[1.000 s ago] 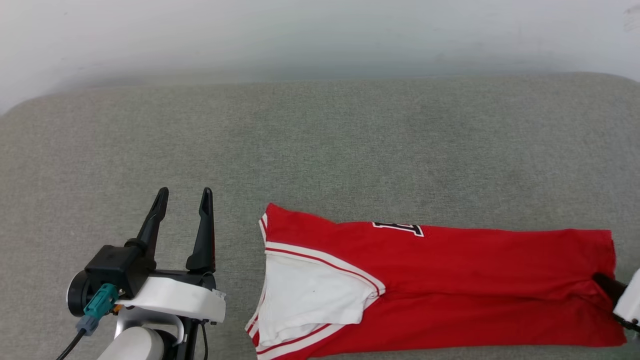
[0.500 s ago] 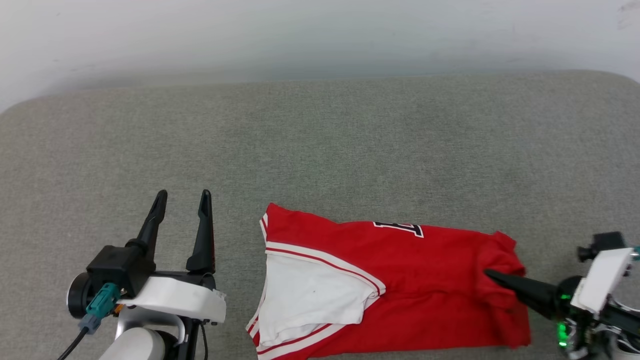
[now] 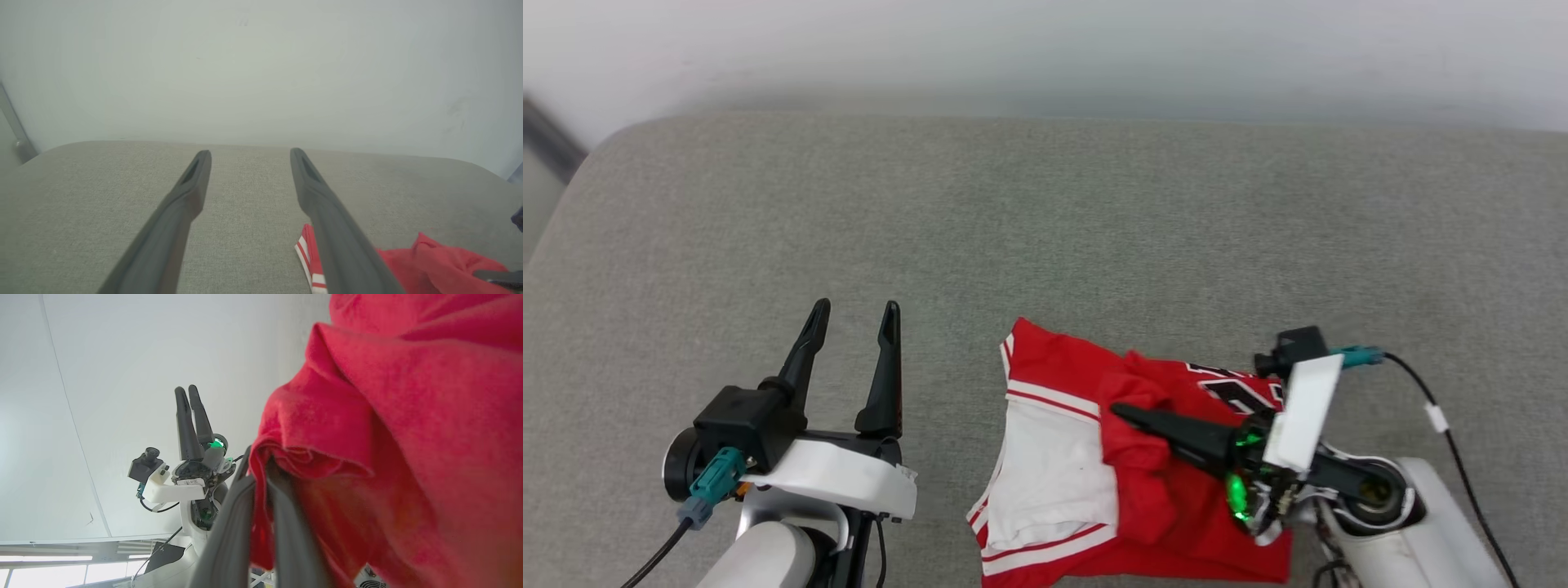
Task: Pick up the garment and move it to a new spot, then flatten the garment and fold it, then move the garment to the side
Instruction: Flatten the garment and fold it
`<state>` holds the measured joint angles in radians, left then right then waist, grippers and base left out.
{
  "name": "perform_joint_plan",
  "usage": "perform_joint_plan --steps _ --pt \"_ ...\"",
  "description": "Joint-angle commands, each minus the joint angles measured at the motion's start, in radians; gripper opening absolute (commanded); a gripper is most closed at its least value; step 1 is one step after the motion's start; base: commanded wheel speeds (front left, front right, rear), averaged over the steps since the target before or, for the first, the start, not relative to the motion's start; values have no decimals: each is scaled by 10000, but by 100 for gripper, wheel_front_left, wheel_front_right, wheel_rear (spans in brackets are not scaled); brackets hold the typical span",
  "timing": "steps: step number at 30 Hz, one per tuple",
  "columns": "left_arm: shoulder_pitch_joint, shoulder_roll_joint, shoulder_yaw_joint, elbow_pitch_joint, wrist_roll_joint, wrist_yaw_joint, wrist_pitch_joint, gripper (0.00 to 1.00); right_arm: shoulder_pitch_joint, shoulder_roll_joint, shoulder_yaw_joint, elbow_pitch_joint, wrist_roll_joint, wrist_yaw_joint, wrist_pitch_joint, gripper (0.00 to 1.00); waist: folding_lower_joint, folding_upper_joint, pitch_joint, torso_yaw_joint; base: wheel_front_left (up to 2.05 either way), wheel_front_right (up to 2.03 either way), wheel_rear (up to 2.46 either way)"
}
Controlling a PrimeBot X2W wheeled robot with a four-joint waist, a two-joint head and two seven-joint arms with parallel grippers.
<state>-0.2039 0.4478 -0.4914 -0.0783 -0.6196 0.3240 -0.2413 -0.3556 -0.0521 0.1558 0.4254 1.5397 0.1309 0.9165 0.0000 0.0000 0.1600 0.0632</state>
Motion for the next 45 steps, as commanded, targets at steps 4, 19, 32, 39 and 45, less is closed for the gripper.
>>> perform_joint_plan --steps 4,19,32,39,45 --pt "-235 -133 -34 133 13 -111 -70 100 -381 19 1204 391 -97 -2 -885 0 0 0 255 344 0 0 0" --pt "-240 -375 -5 505 101 -265 -180 100 -1112 -788 3361 -411 -2566 -4 -2792 100 0 0 176 284 0 0 0" --pt "39 -164 122 643 143 27 -143 100 -557 -3318 2928 -838 -8863 -4 -6514 100 0 0 -185 -527 0 0 0" --pt "270 53 248 808 134 109 -151 100 850 -3033 64 -1253 -11018 -4 -8180 100 0 0 -515 -862 0 0 0" --pt "672 204 272 968 127 165 -174 100 2247 -2009 -1493 -2813 -12349 -4 -9291 100 0 0 -1011 -944 0 0 0"
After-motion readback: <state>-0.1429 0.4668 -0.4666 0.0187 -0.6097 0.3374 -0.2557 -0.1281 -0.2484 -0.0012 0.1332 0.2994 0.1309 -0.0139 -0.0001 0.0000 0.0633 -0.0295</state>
